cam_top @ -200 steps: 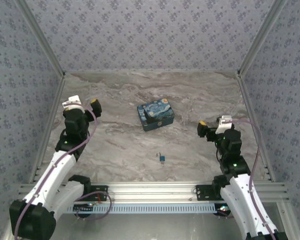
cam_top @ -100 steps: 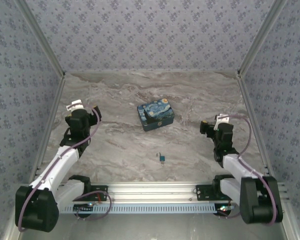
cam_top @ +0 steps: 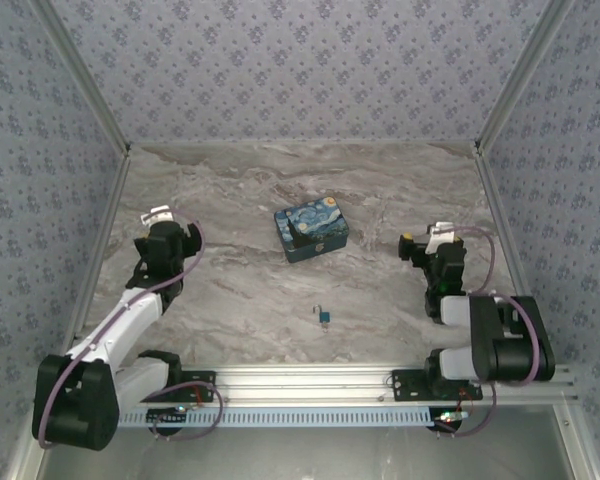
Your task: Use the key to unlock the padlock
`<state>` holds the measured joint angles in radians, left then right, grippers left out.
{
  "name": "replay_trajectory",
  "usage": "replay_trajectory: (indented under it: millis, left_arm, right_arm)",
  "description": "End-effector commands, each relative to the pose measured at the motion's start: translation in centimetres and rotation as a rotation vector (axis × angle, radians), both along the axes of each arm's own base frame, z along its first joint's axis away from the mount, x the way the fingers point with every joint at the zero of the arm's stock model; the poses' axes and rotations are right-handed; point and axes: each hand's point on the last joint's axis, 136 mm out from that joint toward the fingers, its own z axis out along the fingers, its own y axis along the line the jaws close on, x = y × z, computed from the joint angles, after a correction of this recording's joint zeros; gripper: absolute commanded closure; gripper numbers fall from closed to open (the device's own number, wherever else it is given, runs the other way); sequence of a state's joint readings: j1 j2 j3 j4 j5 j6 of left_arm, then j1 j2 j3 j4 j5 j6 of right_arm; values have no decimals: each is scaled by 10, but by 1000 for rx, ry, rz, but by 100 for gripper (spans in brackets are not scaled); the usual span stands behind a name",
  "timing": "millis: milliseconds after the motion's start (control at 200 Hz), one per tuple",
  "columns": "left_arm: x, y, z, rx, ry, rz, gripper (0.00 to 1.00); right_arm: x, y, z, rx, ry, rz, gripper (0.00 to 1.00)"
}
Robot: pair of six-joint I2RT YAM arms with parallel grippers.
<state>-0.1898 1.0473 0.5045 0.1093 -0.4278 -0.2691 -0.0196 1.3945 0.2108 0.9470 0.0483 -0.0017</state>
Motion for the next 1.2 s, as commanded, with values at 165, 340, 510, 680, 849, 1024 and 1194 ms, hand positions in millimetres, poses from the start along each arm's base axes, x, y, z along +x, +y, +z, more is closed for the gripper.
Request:
replay_trajectory:
  millis: [165, 340, 510, 680, 849, 1024, 1194]
  left_arm:
    - [5, 4, 0, 61, 0, -11, 0]
    - [7, 4, 1, 99, -56, -25, 1]
    - [15, 1, -6, 137, -88, -58, 1]
    - [24, -11, -12, 159, -140, -133, 0]
    - [23, -15, -24, 213, -172, -178, 1]
    - [22, -25, -27, 245, -215, -254, 0]
    - [21, -13, -40, 210, -271, -224, 1]
  right_arm:
    - [20, -1, -2, -4, -12, 22, 0]
    - [35, -6, -8, 7, 84, 0, 0]
    - [35, -6, -8, 7, 84, 2, 0]
    - [35, -5, -8, 6, 84, 2, 0]
    - [34, -6, -9, 6, 86, 1, 0]
    - [34, -6, -9, 6, 87, -1, 0]
    - [34, -6, -9, 6, 86, 1, 0]
